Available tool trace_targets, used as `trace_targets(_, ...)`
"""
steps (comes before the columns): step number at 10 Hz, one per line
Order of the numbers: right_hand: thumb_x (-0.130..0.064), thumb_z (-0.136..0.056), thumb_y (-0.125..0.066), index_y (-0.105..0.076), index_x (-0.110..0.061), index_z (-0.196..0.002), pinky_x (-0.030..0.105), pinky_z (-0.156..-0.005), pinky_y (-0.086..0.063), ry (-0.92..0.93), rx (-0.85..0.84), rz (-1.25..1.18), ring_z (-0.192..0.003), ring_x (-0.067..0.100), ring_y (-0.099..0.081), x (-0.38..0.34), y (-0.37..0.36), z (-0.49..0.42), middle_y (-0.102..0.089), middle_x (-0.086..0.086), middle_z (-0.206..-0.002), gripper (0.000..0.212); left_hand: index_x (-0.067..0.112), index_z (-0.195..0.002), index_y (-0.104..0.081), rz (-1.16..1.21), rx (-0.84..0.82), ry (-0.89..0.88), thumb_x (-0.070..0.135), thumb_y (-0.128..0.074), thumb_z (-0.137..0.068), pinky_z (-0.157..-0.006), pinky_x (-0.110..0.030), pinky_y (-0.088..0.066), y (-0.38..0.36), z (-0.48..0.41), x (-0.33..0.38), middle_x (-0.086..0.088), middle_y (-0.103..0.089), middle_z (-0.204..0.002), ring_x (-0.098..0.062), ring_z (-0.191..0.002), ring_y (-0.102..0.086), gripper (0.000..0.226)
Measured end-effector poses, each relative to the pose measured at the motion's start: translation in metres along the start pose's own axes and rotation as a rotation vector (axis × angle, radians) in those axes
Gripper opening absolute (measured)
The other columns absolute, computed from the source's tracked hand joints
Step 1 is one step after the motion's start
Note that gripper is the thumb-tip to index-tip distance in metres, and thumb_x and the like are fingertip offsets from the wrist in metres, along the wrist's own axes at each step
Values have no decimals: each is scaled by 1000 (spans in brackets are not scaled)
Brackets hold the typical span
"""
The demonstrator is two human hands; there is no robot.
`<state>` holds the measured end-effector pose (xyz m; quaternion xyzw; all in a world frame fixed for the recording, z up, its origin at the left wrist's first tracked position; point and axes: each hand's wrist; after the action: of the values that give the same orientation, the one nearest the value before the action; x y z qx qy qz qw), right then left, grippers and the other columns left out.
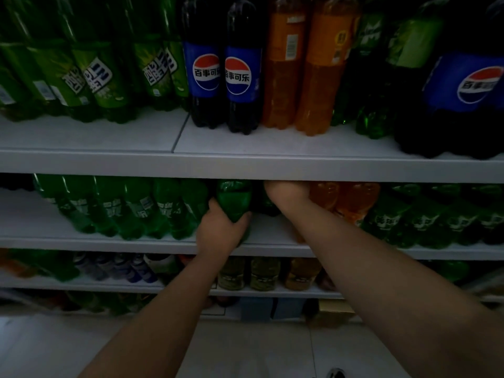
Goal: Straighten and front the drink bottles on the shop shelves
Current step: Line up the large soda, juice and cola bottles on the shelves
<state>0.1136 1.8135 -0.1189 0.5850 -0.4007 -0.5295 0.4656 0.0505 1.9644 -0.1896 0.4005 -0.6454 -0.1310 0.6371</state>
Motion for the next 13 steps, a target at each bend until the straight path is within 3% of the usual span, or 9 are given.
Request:
trace_targets(1, -35, -100, -30, -54, -12, -127, 40, -102, -33, -97, 62, -176, -123, 33, -47, -4, -3, 2, -54, 13, -132, 43, 15, -100, -39, -79, 45, -88, 53, -72, -73, -57, -27, -38, 12, -2, 1, -5, -56, -82, -30, -77, -62, 57)
trace_targets(2, -36, -97, -45, -62, -13, -114, 36, -89, -42, -59, 258, -339, -109, 34, -56, -11, -4, 12, -63, 16, -116, 33, 7, -114, -44, -163, 83, -143, 55, -70, -74, -53, -26, -33, 20, -3, 5, -12, -62, -84, -31, -72, -61, 67)
trace_targets(3, -45, -94, -48, -64, -10, -100, 30, -64, -41, -47, 335, -328, -83, 36, -63, -10, -10, 24, -67, 17, -92, 39, 7, -122, -46, -171, 92, -148, 56, -72, -74, -57, -28, -36, 24, -3, 3, -16, -65, -94, -34, -81, -63, 73)
trace_targets(6, -48, -92, -52, -54, -12, -117, 35, -68, -50, 85, 546, -382, -91, 31, -61, -7, -21, 66, -63, 10, -105, 44, 12, -139, -30, -151, 61, -134, 50, -70, -79, -60, -31, -40, 25, 0, -3, -19, -65, -104, -36, -88, -63, 82)
trace_targets(8, -64, -84, -53, -61, -12, -102, 29, -57, -38, -69, 613, -290, -78, 34, -61, -13, -21, 65, -59, 15, -99, 55, 15, -116, -40, -98, 54, -90, 36, -73, -80, -62, -31, -44, 12, 20, -10, -10, -62, -107, -30, -88, -63, 53)
trace_targets(9, -66, -84, -48, -59, -14, -103, 30, -60, -38, -148, 585, -291, -78, 39, -60, -18, -21, 63, -57, 17, -100, 57, 13, -111, -50, -113, -35, -85, 33, -70, -81, -64, -29, -43, 0, 31, -17, -7, -65, -100, -27, -88, -62, 41)
trace_targets(11, -57, -63, -67, -49, -35, -94, 26, -65, -44, 93, 87, -260, -83, 21, -61, 2, 3, 56, -50, -13, -77, 41, 12, -113, -54, -59, -16, -5, 31, -69, -82, -65, -27, -39, -11, 43, -20, -8, -62, -107, -25, -93, -59, 39)
trace_targets(12, -58, -62, -75, -52, -24, -117, 32, -72, -52, 123, 101, -148, -91, 23, -62, 3, 5, 55, -63, 1, -100, 68, 14, -109, -55, -32, 13, 41, 34, -68, -83, -64, -27, -38, -11, 46, -22, -5, -61, -104, -22, -91, -58, 35)
trace_targets(13, -65, -59, -73, -56, -20, -111, 31, -68, -52, 55, 220, -142, -86, 24, -63, 2, 1, 57, -65, 4, -96, 71, 13, -110, -60, -21, -47, -21, 37, -65, -85, -66, -26, -43, -19, 54, -23, -5, -67, -102, -22, -90, -62, 35)
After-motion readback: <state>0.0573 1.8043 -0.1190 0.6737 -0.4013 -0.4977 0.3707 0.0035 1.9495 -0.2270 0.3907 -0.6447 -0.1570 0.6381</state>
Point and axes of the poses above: each hand's wrist, its own z-axis away from the middle knuckle, its own y-axis out of the back of the hand, x = y × z
